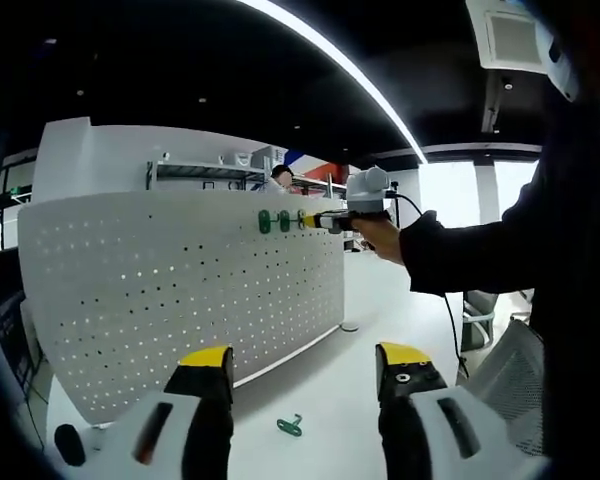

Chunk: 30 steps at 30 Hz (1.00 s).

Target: Insert the hook assembly into the mounting plate slot until the hook locks in place.

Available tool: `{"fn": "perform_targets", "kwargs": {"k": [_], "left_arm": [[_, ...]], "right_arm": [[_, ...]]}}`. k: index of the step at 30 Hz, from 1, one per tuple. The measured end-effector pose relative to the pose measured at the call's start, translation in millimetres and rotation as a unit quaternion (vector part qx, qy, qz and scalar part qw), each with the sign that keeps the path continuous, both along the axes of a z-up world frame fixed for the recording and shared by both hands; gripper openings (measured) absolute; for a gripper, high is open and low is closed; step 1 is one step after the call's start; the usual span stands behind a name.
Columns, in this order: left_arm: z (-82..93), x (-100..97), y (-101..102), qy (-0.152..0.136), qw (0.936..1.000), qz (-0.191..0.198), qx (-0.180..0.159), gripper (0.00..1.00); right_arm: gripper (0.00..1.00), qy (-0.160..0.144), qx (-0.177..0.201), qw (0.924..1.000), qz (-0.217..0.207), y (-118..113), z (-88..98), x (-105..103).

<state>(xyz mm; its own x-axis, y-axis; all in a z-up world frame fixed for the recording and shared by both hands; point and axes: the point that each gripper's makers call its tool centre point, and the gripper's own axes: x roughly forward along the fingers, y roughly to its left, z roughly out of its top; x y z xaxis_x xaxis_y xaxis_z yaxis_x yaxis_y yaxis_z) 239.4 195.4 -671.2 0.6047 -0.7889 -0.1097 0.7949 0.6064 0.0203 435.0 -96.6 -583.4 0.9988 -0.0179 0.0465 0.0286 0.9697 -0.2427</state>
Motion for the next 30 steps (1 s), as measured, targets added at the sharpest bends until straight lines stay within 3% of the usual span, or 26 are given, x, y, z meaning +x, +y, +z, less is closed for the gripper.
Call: {"fn": "perform_targets", "kwargs": {"k": [3, 10, 22, 30], "left_arm": [[-0.6, 0.5, 1.4, 0.001, 1.0000, 0.002, -0.001, 0.59], [-2.4, 1.9, 4.2, 0.002, 1.0000, 0.004, 0.001, 0.59], [-6.2, 3.3, 4.6, 0.003, 1.0000, 0.001, 0.008, 0.59], [-8.1, 2.3, 1.9, 0.005, 0.9999, -0.003, 0.011, 0.58]], "right_arm": [[0.02, -0.005, -0.018, 0.9998, -0.008, 2.7, -2.8, -1.4], [0.03, 0.001, -0.011, 0.9999, -0.005, 0.7, -10.4, -2.6], [0.17, -0.010, 0.002, 0.9999, -0.008, -6.9, -6.5, -15.9], [0.21, -0.011, -0.001, 0.9999, -0.010, -10.7, -10.3, -31.3]]}}
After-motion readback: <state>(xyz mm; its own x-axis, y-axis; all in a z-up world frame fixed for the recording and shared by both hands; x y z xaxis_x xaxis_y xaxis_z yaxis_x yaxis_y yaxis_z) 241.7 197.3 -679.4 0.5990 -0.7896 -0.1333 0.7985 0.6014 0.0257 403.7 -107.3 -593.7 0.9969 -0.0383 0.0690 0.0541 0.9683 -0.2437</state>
